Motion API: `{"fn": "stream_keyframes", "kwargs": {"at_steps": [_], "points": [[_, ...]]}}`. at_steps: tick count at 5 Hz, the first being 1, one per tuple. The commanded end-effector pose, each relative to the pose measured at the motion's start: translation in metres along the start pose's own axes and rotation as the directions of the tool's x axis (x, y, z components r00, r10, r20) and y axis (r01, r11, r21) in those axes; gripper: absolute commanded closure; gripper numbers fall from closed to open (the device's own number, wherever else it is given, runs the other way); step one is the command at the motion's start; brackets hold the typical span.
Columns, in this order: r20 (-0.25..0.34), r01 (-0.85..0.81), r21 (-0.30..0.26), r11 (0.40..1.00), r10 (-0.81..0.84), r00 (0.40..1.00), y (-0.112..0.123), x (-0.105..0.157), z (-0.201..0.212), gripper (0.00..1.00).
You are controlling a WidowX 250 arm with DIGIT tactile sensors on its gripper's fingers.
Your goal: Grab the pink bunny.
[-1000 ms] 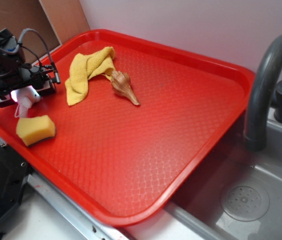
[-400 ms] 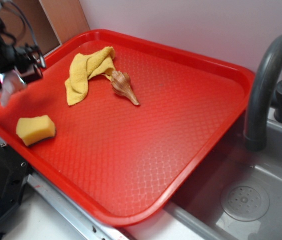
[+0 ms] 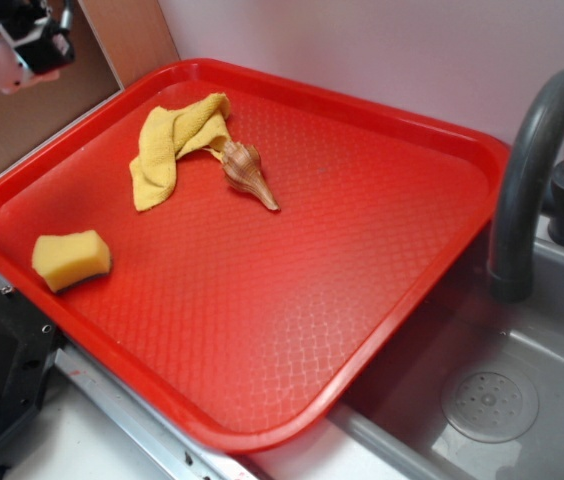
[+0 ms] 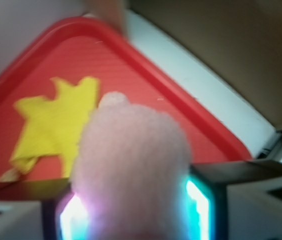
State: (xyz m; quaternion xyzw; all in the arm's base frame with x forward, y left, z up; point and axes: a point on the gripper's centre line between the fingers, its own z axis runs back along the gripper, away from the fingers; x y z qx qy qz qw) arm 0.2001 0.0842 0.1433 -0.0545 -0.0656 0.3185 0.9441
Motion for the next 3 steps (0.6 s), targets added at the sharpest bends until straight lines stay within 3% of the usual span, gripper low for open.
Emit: {"fn": "stream_keyframes", "kwargs": {"at_steps": [1,3], "points": [[0.039,0.283,-0.080,0.956,-0.281,0.959,-0.071,-0.027,0.046,1.00],[0.104,0.279,-0.114,0.953,-0.268,0.958,-0.080,-0.050,0.058,1.00]]}}
